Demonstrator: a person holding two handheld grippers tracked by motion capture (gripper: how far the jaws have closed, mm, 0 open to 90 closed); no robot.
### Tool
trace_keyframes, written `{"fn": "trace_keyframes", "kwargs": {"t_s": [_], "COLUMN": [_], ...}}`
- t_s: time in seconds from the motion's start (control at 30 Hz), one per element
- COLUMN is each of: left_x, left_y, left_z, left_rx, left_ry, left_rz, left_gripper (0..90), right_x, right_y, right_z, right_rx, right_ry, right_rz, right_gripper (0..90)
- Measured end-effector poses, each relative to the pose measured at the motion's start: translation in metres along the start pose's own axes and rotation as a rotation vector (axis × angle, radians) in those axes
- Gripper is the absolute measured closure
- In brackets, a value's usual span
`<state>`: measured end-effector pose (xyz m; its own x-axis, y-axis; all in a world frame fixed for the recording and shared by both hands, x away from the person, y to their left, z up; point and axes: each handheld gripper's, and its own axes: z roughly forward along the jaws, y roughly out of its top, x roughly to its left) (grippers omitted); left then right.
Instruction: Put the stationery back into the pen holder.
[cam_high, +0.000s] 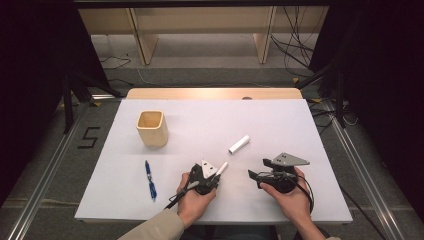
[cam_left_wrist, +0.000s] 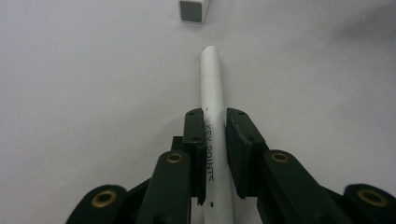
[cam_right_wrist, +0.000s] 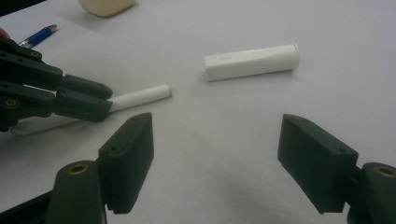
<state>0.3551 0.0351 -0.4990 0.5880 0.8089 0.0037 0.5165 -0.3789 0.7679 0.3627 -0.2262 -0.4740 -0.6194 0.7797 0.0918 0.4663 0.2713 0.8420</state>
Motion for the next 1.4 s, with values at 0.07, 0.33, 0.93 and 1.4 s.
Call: {"fn": "trace_keyframes", "kwargs": {"t_s": [0.07,0.33,0.93,1.4], "left_x": [0.000,0.004,0.008,0.011], "left_y": [0.000,0.001,0.003,0.016], "left_z": [0.000,0.000,-0.004,-0.027], "left_rx": [-0.001,0.005,-0.021,-0.181], "left_ry": [-0.002,-0.028,-0.053,-0.067], "left_rz": [0.001,0.000,-0.005,0.002], "left_gripper": [78.4,78.6,78.7,78.7], "right_x": [0.000,-0.001,-0.001,0.002], "right_y": [0.000,0.000,0.000,0.006], "right_z": [0.000,0.000,-0.001,0.004], "right_rx": [0.000,-0.002,-0.005,-0.044], "right_ry": [0.000,0.000,0.002,0.049], "right_rz": [0.000,0.002,0.002,0.044], "right_gripper": [27.7,27.7,27.7,27.6]}}
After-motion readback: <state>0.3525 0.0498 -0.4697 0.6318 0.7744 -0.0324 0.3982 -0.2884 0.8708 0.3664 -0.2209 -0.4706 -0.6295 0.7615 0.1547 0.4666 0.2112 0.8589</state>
